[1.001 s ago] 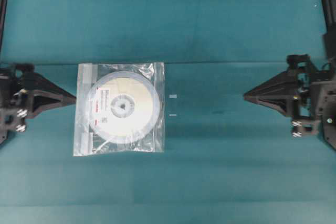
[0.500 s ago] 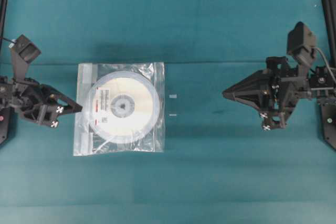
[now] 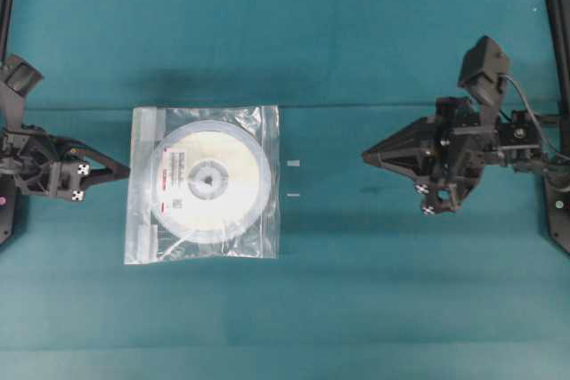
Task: Take out the reel from the clear zip bag.
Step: 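Move both grippers toward the clear bag holding the white reel, then grasp the left edge of the clear bag with the left gripper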
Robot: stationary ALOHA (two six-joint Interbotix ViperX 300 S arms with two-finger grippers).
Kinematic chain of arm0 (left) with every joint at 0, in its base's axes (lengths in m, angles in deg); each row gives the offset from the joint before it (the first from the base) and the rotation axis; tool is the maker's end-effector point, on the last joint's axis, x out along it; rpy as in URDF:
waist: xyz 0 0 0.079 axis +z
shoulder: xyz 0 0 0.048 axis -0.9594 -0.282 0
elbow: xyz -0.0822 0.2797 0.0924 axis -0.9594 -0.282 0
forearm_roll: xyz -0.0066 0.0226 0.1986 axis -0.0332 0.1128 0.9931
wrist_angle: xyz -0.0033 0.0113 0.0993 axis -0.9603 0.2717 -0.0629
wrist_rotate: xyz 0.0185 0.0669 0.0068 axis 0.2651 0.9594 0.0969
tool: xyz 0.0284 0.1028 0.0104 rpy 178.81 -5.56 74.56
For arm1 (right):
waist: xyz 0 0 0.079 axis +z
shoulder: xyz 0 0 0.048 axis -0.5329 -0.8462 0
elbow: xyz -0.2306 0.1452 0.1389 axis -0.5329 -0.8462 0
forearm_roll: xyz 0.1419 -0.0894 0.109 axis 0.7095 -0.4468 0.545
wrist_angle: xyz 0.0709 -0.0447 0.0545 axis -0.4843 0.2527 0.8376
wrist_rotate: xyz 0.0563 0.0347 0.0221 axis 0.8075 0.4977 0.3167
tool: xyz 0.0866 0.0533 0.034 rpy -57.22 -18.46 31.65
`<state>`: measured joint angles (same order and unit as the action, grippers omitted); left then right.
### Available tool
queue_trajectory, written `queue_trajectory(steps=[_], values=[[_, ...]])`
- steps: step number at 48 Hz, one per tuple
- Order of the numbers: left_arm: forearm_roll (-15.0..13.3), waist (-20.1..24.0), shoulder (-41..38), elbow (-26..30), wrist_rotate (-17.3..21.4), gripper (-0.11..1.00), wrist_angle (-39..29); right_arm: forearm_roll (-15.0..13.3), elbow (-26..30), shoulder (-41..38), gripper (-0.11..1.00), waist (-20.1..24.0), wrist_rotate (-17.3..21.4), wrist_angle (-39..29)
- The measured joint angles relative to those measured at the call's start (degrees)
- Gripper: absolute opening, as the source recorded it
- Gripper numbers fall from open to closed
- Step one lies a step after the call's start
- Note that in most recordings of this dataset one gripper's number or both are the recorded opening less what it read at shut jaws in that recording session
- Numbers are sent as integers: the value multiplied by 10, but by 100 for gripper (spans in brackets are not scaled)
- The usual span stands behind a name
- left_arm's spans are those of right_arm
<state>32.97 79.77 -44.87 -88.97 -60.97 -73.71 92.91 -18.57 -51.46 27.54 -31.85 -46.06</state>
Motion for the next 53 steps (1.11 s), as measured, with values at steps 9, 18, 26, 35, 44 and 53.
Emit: queue_trajectory(steps=[9, 18, 26, 35, 44, 53], values=[[0, 0, 1, -11, -2, 74, -2, 1, 11, -17, 24, -6, -1, -1], [0, 0, -25, -20, -16, 92, -2, 13, 13, -20, 56, -9, 0, -1], [0, 1, -61, -39, -31, 91, 12, 30, 13, -21, 72, -12, 1, -2], [0, 11, -97, -52, -32, 91, 77, 32, 13, -23, 72, -13, 1, -1], [0, 18, -148, -52, -34, 91, 122, 32, 14, -28, 72, -14, 1, -2], [0, 18, -193, -35, -39, 91, 146, 33, 14, -29, 72, -14, 1, -1]])
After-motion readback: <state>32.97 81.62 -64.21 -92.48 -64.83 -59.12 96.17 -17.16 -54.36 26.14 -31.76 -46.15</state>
